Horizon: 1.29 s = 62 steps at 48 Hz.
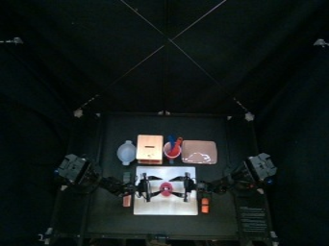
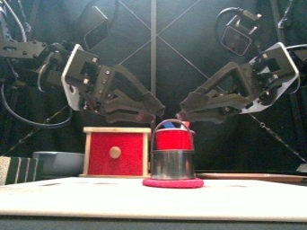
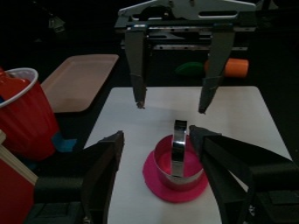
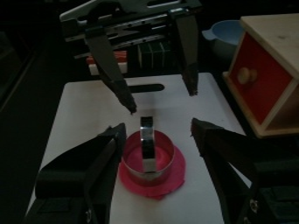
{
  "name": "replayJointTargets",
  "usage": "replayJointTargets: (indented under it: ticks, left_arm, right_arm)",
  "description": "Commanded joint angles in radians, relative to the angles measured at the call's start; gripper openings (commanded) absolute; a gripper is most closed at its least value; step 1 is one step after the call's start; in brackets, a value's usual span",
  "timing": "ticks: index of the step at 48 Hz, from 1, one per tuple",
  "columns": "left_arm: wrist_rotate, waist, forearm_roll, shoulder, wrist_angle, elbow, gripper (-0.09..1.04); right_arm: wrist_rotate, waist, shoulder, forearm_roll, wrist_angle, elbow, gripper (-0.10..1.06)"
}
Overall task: Get the cutter from the drawer then cut the dough then place the extra dough in the bowl
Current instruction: Cut the dough
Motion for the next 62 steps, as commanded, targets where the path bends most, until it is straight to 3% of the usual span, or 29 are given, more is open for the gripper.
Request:
replayJointTargets:
  ticks: [1,31,45,62]
  left_arm:
    - [0.000,0.003,-0.009,-0.005,0.014,-0.026,0.94]
    - [0.002,0.000,-0.008,0.034,0.063,-0.063,0.87]
    - [0.002,0.000,-0.008,0.026,0.095,-0.072,0.87]
    - [0.005,0.005,0.015,0.029,0.112,-0.080,0.87]
  right_arm:
    - [0.002,0.003,0.005,0.008,-0.011,-0.021,0.93]
    - [0.003,0.014,0.043,0.037,-0.002,-0.028,0.93]
    - [0.012,0.011,0.032,0.137,0.101,-0.057,0.93]
    - [0.006,0.011,0.035,0.087,0.144,-0.063,0.93]
